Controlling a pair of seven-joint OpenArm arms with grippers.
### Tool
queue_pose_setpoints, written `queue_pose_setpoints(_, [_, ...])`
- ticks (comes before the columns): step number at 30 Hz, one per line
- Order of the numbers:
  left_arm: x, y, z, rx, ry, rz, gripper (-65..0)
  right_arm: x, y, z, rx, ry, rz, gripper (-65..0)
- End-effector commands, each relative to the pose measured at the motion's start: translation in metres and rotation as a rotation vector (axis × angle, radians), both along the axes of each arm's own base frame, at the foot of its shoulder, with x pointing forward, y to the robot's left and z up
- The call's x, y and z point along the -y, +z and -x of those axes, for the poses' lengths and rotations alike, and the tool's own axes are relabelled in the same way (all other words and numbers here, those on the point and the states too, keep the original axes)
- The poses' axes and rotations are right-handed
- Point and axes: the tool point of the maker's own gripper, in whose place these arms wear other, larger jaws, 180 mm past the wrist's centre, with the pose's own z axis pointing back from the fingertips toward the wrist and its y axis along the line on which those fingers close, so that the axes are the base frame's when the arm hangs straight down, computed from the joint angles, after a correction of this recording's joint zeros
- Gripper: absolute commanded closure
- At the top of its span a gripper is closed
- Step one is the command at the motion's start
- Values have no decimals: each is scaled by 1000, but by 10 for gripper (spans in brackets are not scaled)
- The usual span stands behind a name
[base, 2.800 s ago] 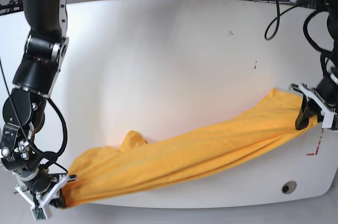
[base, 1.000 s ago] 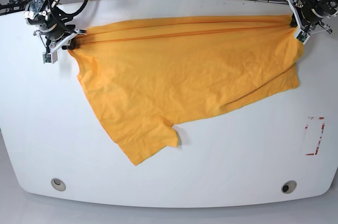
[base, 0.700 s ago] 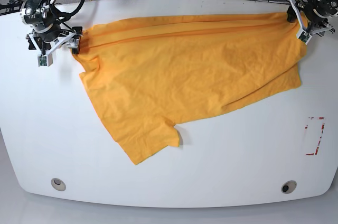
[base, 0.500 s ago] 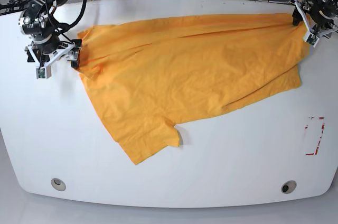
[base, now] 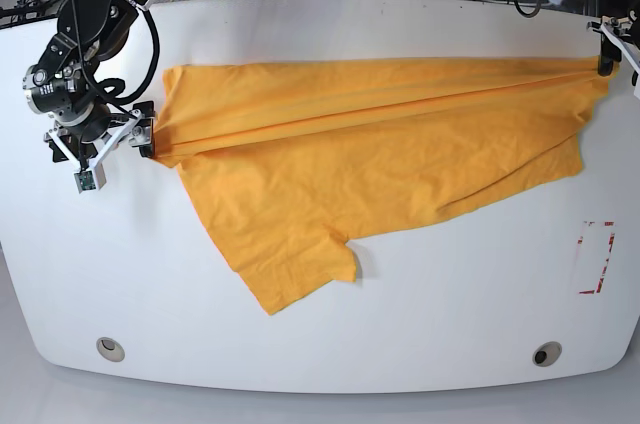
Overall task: Fold the T-shirt properly
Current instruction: 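Drag the held shirt edge with both grippers and lay it flat, then open both grippers and release the shirt edge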
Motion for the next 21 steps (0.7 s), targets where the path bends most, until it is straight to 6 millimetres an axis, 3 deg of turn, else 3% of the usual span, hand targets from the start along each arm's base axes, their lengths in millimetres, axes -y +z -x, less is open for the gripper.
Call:
queue_pose_setpoints(1, [-5, 14, -6, 41, 1, -12, -344, 9, 22, -2, 31, -9, 63, -569])
queue_pose_setpoints(13, [6, 15, -5, 43, 2, 76, -344, -12, 3, 18, -91, -20, 21, -569])
queue_pose_setpoints(21, [6, 23, -22, 98, 4, 82, -344, -23, 1, 15, -84, -18, -12, -569])
